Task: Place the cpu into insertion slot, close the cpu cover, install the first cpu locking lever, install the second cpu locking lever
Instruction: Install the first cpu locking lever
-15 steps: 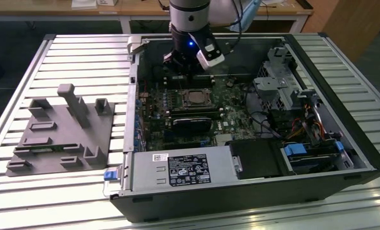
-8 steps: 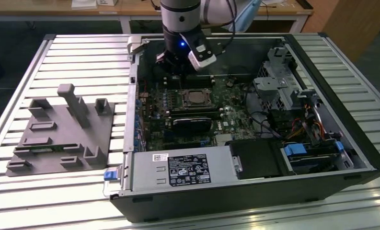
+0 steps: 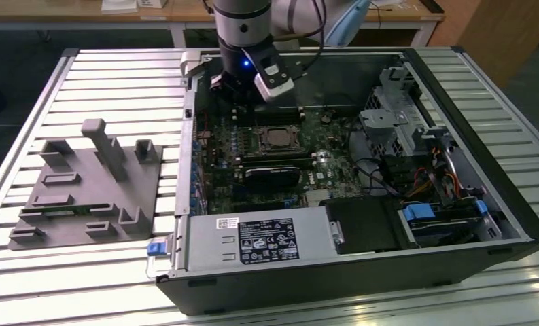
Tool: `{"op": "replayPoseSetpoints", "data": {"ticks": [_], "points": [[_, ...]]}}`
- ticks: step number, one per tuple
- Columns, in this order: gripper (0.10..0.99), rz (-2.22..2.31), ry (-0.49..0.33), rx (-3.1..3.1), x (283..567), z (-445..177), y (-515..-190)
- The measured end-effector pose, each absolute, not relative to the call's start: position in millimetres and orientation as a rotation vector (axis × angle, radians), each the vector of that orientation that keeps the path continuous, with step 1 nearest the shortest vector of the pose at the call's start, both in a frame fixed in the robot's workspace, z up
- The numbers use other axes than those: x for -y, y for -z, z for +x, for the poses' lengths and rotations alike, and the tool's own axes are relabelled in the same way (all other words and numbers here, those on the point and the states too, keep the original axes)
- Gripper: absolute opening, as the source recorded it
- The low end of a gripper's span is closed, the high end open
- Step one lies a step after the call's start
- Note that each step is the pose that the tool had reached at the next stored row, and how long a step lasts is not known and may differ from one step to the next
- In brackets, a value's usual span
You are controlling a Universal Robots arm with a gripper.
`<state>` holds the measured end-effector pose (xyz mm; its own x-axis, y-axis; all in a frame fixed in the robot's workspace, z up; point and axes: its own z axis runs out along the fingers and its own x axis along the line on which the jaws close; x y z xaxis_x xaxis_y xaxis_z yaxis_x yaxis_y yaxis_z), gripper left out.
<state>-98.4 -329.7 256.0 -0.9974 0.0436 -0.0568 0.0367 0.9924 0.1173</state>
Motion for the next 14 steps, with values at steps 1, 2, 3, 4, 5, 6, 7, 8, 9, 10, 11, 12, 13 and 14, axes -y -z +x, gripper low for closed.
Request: {"op": "replayPoseSetpoints", "data": {"ticks": [1,2,3,4,5,6,7,8,9,10,11,12,13,14], "points": [[0.106,0.062,-0.190,-3.076,329.8,-99.0,-255.9],[0.106,0.062,-0.202,-3.075,329.8,-99.5,-255.9],[0.106,0.063,-0.215,-3.075,329.9,-100.0,-255.9],[0.106,0.065,-0.281,-3.070,330.3,-102.7,-255.9],[0.106,0.066,-0.296,-3.069,330.4,-103.5,-255.8],[0.106,0.066,-0.308,-3.068,330.4,-104.2,-255.7],[0.106,0.066,-0.317,-3.067,330.5,-104.9,-255.7],[0.106,0.066,-0.329,-3.066,330.5,-105.6,-255.3],[0.106,0.066,-0.330,-3.066,330.5,-105.6,-254.9],[0.106,0.066,-0.330,-3.066,330.5,-105.7,-254.5],[0.106,0.067,-0.332,-3.066,330.5,-105.8,-254.2],[0.106,0.067,-0.338,-3.065,330.6,-106.0,-254.0],[0.106,0.067,-0.348,-3.064,330.5,-106.2,-253.8],[0.106,0.067,-0.359,-3.063,330.5,-106.3,-253.7]]}}
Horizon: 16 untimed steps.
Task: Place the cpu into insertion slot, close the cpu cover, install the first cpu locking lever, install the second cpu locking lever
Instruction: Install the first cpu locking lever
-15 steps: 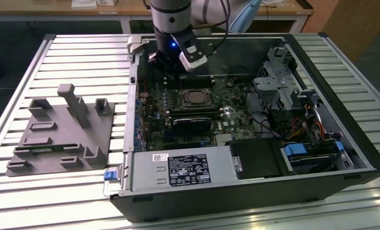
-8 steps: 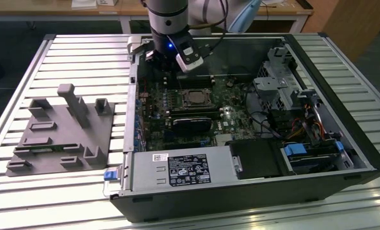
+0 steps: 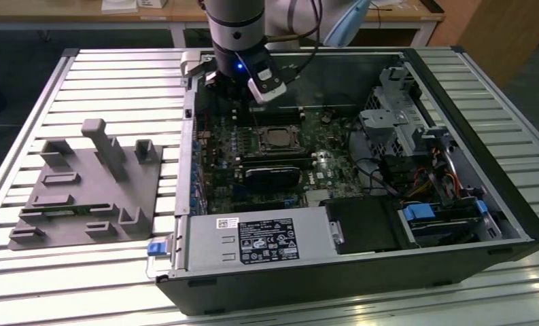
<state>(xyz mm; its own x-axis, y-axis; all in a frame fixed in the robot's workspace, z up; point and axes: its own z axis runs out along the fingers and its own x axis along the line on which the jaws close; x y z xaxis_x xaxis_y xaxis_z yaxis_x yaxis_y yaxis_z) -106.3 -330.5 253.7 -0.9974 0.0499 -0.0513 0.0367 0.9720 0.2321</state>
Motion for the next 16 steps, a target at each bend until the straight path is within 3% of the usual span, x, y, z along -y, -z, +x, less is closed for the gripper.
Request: {"op": "replayPoseSetpoints", "data": {"ticks": [16], "points": [[0.106,0.069,-0.430,-3.056,330.5,-105.7,-246.0]]}}
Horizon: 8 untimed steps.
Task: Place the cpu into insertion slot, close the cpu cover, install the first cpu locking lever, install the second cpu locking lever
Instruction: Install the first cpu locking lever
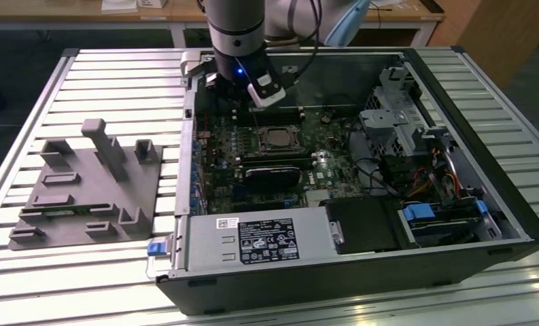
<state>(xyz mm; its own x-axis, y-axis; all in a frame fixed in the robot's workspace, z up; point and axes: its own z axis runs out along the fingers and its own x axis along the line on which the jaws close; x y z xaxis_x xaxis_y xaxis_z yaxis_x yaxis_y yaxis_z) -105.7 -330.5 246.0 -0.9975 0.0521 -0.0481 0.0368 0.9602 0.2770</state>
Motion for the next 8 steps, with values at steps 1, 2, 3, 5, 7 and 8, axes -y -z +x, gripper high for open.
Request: {"op": "replayPoseSetpoints", "data": {"ticks": [1,2,3,5,7,8], "points": [[0.106,0.069,-0.431,-3.056,330.5,-104.8,-245.8],[0.106,0.069,-0.432,-3.056,330.5,-103.6,-245.6],[0.106,0.069,-0.432,-3.056,330.5,-102.2,-245.5],[0.106,0.069,-0.432,-3.056,330.5,-99.0,-245.4],[0.106,0.069,-0.432,-3.056,330.5,-94.4,-245.2],[0.106,0.069,-0.432,-3.056,330.5,-91.9,-245.1]]}}
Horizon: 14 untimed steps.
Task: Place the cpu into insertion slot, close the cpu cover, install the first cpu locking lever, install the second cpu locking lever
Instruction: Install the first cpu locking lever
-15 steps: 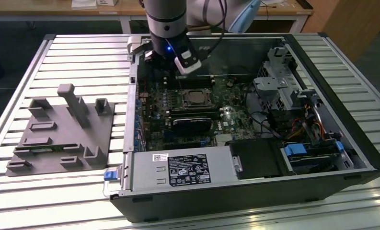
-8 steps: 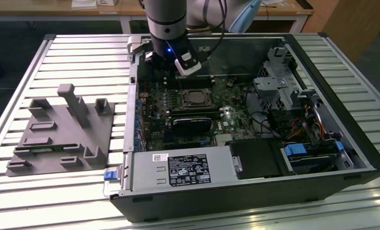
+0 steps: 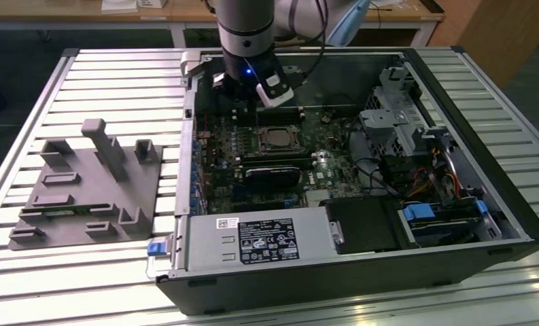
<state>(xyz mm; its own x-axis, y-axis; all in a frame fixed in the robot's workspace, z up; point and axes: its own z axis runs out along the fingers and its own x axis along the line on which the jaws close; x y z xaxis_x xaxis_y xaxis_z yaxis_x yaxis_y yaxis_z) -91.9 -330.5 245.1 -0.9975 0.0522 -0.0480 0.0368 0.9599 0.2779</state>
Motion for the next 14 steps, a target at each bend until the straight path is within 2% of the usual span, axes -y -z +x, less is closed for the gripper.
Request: {"op": "replayPoseSetpoints", "data": {"ticks": [14], "points": [[0.106,0.070,-0.432,-3.056,330.6,-61.0,-244.3]]}}
